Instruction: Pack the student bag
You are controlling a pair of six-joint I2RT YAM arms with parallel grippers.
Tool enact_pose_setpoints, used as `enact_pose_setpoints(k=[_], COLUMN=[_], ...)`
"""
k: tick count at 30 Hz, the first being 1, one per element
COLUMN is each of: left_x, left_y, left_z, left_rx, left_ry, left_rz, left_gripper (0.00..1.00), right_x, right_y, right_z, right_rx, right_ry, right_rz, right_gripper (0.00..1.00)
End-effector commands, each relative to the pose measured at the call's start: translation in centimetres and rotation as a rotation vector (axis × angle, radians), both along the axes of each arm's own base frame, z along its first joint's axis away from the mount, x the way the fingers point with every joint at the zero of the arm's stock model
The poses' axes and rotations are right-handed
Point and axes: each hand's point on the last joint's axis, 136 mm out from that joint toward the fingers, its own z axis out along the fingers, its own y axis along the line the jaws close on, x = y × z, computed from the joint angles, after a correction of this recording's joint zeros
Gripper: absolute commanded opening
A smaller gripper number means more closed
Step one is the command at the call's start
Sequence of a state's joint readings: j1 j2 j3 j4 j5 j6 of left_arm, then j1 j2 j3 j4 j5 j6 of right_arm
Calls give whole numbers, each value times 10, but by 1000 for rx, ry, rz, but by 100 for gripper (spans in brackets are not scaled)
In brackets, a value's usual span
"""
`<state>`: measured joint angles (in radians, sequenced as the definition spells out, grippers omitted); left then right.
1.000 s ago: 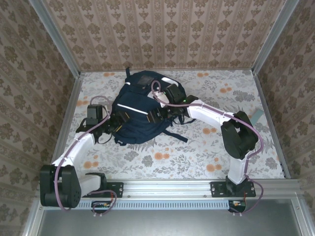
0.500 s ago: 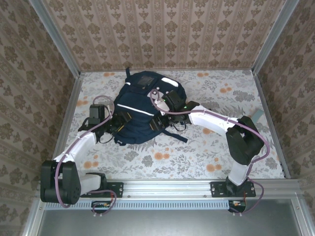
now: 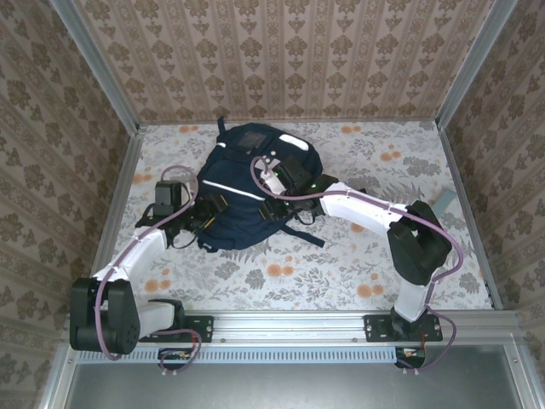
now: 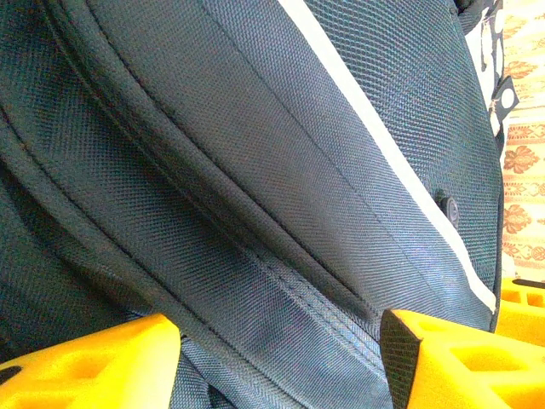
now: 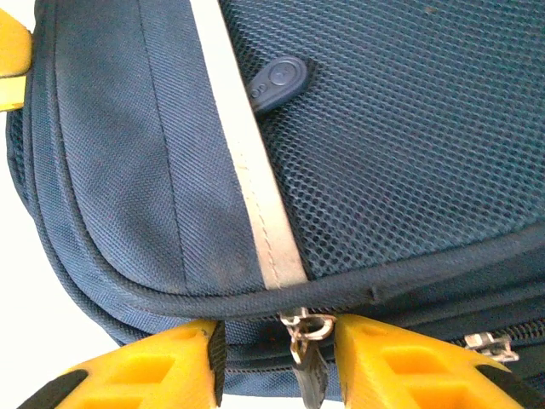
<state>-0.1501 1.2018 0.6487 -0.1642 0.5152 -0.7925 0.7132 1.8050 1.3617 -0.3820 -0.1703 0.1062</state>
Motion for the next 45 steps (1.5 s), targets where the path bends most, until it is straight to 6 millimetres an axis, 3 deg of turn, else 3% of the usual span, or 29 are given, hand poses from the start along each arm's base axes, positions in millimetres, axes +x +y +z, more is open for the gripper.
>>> enact_pose_setpoints(k=[1,4,8,12,17,22,25,28,31,35,40,45], left_x=[1,1,1,2,4,6,7,12,17,13,11,16], left_y=[-1,-1,1,6,10,3,-6,-13,-30,-72,-120,-165], left_z=[6,7,11,19,31,41,46,50,53,48,43,37], left_rx=[-4,-3,8,35,76,84,114,162,204,251,233,165], left_ry=[-12,-15,-24,-43,-80,-118,-154,-196,-252,-287,-320,-321], left_rz=[0,-2,-1,4,-3,-45,-94,-142,-220,-375,-494,-575], left_gripper=[65,65,65,65,66,66,63,62,57,47,35,31], right_x=[4,3,5,16,40,62,71,76,73,61,51,47], right_y=[-3,-4,-8,-25,-65,-108,-123,-124,-116,-106,-108,-110], right_z=[-6,-10,-8,-2,10,19,23,21,16,10,8,7], right_rx=[-62,-72,-87,-139,-164,-115,-96,-83,-57,-33,-50,-63], right_ry=[-12,-6,-21,-79,-105,-86,-76,-61,-18,14,1,-13], right_rz=[-2,-1,-23,-100,-280,-468,-523,-511,-456,-376,-314,-284], right_gripper=[35,27,9,1,0,0,0,0,0,0,0,0])
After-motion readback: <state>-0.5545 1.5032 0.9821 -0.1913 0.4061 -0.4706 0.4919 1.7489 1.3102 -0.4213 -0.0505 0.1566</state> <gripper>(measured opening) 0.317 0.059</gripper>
